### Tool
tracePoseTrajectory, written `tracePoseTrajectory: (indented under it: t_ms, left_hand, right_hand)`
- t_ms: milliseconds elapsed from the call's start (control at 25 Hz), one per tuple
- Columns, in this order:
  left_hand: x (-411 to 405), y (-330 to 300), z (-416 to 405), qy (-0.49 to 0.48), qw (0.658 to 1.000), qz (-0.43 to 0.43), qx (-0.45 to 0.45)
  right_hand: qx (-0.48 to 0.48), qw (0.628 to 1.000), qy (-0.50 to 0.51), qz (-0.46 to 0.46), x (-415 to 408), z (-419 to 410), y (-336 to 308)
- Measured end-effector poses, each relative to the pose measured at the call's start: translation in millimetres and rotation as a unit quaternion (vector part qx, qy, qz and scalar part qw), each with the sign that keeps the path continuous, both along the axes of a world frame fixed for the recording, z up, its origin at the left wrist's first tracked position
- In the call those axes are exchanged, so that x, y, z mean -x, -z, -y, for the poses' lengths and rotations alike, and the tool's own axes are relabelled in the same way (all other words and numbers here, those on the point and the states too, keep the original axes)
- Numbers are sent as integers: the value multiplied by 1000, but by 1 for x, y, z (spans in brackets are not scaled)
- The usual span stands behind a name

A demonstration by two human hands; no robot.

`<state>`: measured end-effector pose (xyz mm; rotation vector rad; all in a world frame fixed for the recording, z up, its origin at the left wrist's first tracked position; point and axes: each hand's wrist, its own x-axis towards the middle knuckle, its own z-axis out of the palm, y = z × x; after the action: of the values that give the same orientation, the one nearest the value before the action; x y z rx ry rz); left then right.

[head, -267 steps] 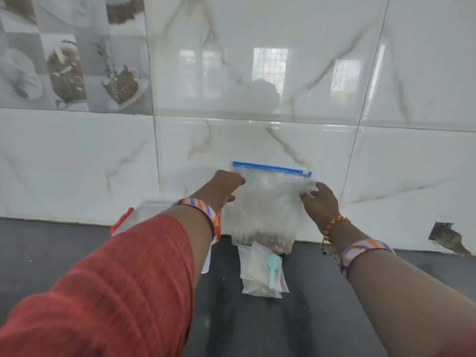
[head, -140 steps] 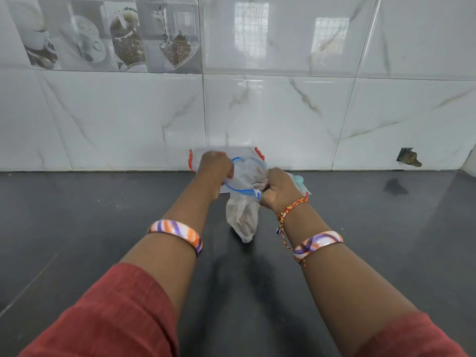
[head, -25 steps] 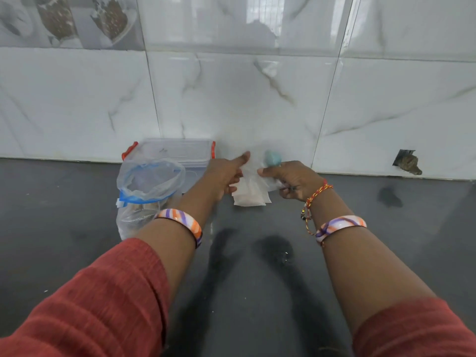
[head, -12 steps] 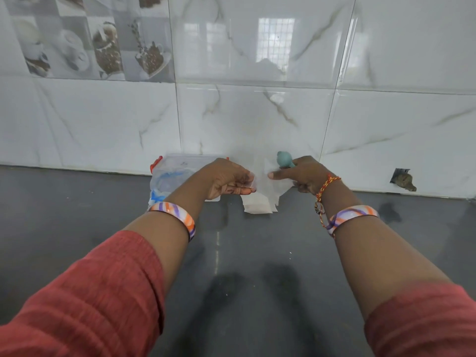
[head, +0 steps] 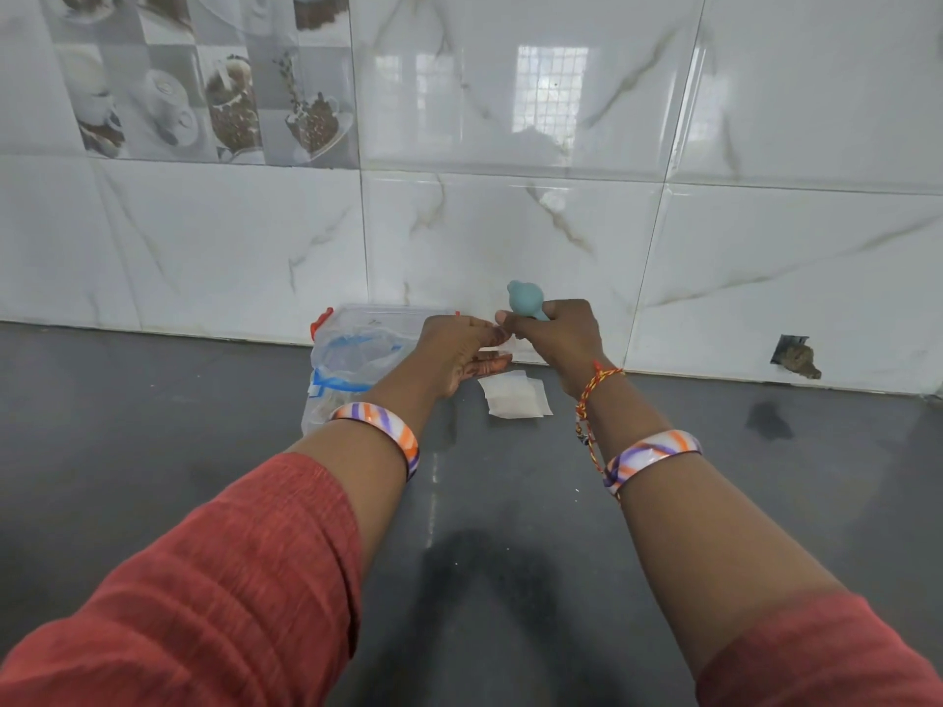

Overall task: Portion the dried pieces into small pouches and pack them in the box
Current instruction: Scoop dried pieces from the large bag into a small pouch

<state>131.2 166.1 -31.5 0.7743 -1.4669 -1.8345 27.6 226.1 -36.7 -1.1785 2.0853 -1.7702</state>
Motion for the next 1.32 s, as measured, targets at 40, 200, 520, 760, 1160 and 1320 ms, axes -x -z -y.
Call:
tracePoseTrajectory:
  t_ms: [40, 200, 520, 760, 1160, 1320]
  left_hand:
    - [0, 0, 0, 1, 1000, 2, 8]
    - [0, -1, 1, -10, 1000, 7, 10]
    - [-3, 0, 9, 25, 996, 37, -82]
    - [5, 3, 8, 0, 997, 71, -38]
    - [-1, 21, 14, -60, 876, 229, 421]
    - [2, 22, 20, -76, 761, 313, 563]
  right_hand:
    - [-5, 1000, 2, -1, -1, 0, -1]
    - [-24, 1000, -5, -3, 2, 0, -5]
    - [-43, 997, -70, 11, 9, -1, -6]
    - [-67, 996, -6, 52, 9, -1, -7]
    - [-90, 984, -27, 154, 8, -4, -4]
    - [-120, 975, -95, 160, 2, -4, -8]
